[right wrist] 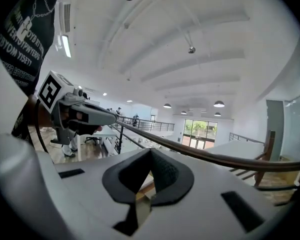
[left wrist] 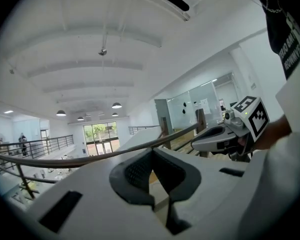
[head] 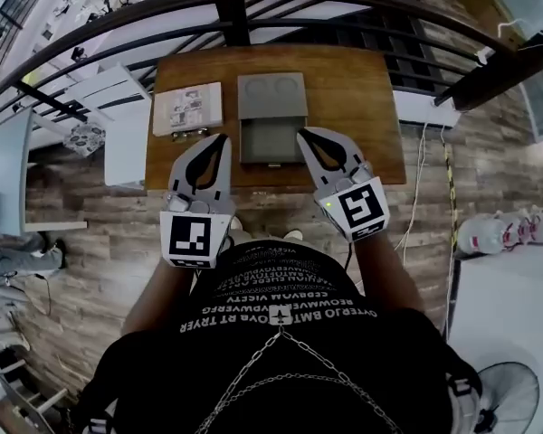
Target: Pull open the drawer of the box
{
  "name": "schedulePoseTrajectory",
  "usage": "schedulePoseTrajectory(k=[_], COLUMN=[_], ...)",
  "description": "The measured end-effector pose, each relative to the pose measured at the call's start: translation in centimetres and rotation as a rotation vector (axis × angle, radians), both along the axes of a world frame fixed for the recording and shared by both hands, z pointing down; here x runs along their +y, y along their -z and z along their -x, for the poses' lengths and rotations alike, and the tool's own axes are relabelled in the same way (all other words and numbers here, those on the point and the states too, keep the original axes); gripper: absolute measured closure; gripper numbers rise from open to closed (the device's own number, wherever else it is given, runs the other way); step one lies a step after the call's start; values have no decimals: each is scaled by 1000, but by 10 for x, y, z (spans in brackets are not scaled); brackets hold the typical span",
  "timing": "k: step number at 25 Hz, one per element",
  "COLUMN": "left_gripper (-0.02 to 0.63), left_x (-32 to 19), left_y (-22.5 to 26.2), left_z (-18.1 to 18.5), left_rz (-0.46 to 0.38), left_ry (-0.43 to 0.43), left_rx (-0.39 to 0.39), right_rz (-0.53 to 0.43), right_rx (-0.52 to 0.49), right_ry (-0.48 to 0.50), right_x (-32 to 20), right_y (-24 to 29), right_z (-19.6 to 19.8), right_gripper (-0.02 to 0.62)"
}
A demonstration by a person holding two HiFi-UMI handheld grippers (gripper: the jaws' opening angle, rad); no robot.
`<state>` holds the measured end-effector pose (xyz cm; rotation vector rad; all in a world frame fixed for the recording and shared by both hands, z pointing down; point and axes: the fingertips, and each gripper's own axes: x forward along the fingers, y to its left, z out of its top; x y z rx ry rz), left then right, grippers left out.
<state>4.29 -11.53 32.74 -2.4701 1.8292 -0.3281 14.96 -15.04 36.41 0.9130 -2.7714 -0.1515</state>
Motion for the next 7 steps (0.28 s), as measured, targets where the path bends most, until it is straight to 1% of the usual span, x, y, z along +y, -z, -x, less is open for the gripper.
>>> schedulePoseTrajectory(k=[2,4,7], left_gripper=[600,600,600], left_x=[4,9,19], left_y=[10,14,8], left_z=[2,3,8], left_rz=[-36,-61,-57], left_ry=[47,62,75], left_rx=[3,3,-5], right_rz=[-16,-15,0], right_rx=[-5,-2,0], right_ry=[40,57,65], right_x=[-2,-7,-11], right_y=[3,0,-9], right_z=[3,3,4], right_gripper=[598,598,598])
